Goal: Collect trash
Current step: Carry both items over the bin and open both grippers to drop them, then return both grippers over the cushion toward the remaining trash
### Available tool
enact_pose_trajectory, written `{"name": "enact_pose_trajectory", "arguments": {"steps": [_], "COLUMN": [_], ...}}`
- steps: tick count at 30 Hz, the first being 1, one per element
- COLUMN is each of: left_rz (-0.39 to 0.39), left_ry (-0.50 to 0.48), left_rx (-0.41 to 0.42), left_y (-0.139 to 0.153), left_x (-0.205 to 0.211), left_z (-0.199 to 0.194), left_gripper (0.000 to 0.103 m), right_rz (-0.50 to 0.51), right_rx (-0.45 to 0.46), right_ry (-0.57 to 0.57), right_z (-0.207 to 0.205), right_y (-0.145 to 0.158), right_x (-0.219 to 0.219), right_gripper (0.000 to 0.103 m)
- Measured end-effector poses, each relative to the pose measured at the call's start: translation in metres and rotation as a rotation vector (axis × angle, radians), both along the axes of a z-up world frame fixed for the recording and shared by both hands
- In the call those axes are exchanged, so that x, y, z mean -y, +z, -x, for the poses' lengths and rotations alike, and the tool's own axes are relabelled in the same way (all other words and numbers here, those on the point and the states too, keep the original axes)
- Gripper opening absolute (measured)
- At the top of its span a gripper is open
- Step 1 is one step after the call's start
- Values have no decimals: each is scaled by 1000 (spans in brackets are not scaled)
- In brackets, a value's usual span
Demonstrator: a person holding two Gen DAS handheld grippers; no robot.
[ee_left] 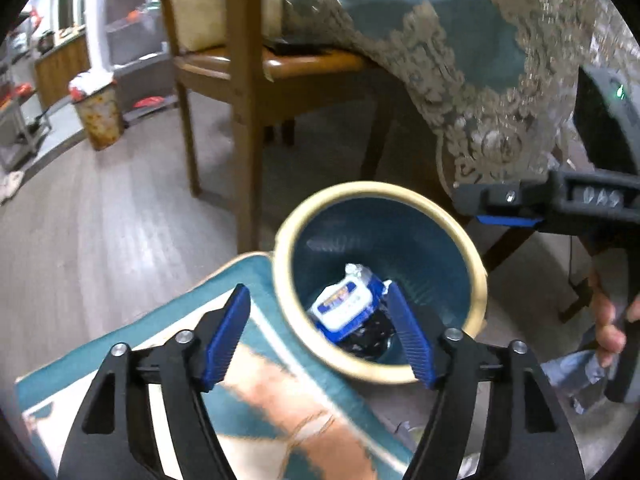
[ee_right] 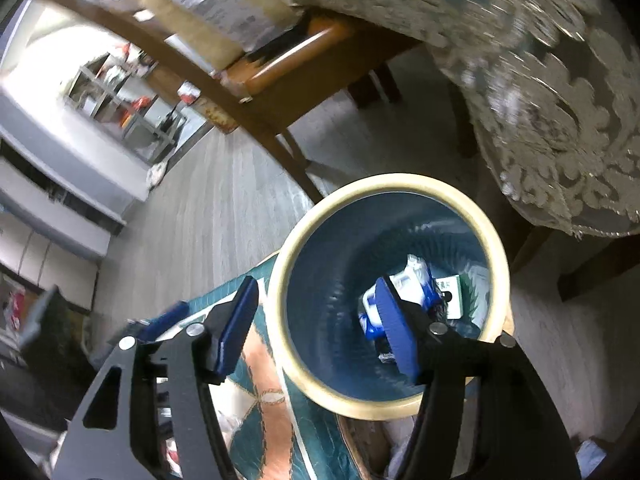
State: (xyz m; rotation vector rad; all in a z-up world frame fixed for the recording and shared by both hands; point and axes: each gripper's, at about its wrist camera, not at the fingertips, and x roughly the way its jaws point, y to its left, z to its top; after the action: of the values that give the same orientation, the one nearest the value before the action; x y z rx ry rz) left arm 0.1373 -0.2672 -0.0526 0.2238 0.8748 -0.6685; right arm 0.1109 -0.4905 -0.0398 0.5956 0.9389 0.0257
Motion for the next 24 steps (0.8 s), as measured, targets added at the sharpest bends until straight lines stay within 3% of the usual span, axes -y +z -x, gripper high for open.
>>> {"name": "enact_pose_trajectory", "arguments": {"steps": [4,7,16,24], "left_rz": [-19,-35,-36,-20], "left_ry": [57,102,231,372], "left_rx": [27,57,107,99], "left_y": [22,40,77,66], "left_x": [-35,-66,-154,-234], "left_z": [11,21,67,89], "left_gripper": [83,90,95,96], "right_rz": [35,79,172,259], "right_rx": [22,34,63,86], "right_ry": [44,77,176,273], "right_z": [7,13,31,43], "right_y": [12,20,36,40], "right_x": [-24,-47,-121,-188], "right_gripper": [80,86,95,97]}}
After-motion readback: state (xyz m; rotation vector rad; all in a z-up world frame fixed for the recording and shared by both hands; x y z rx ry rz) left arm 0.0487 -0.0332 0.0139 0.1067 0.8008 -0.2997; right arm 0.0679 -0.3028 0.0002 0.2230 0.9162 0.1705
